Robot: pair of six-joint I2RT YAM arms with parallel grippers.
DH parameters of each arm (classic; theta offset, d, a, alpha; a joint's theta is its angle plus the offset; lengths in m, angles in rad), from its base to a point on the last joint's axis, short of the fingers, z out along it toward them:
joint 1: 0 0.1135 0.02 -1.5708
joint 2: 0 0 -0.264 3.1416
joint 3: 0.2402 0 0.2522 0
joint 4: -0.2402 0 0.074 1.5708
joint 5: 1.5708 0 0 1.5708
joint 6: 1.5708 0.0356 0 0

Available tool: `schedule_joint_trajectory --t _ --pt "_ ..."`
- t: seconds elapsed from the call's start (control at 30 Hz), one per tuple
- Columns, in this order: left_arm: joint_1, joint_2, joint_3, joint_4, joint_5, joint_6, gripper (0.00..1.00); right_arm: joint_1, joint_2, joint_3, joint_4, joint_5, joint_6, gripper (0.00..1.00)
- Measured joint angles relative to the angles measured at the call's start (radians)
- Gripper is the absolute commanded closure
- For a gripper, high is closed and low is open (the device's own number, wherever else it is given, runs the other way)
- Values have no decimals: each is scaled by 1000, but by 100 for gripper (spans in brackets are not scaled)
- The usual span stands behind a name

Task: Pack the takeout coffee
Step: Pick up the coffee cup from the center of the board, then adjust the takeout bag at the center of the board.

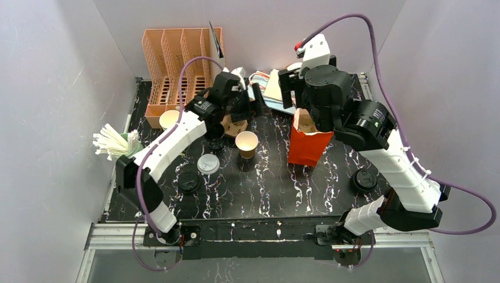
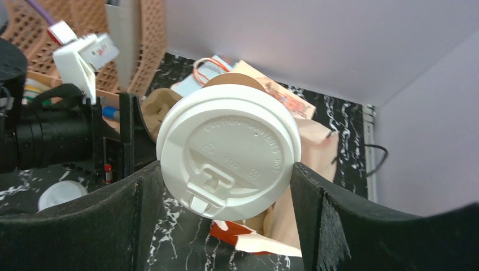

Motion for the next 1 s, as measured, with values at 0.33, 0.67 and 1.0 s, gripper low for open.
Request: schedule_joint_trajectory --t 0.33,0.67,1.0 --pt "-25 225 258 261 18 -31 18 -301 51 12 -174 -92 132 68" --pt "-32 375 388 359 65 -82 74 -447 159 35 -285 -335 263 68" --pt "-32 328 359 240 83 -71 100 -462 126 -106 -331 -399 339 74"
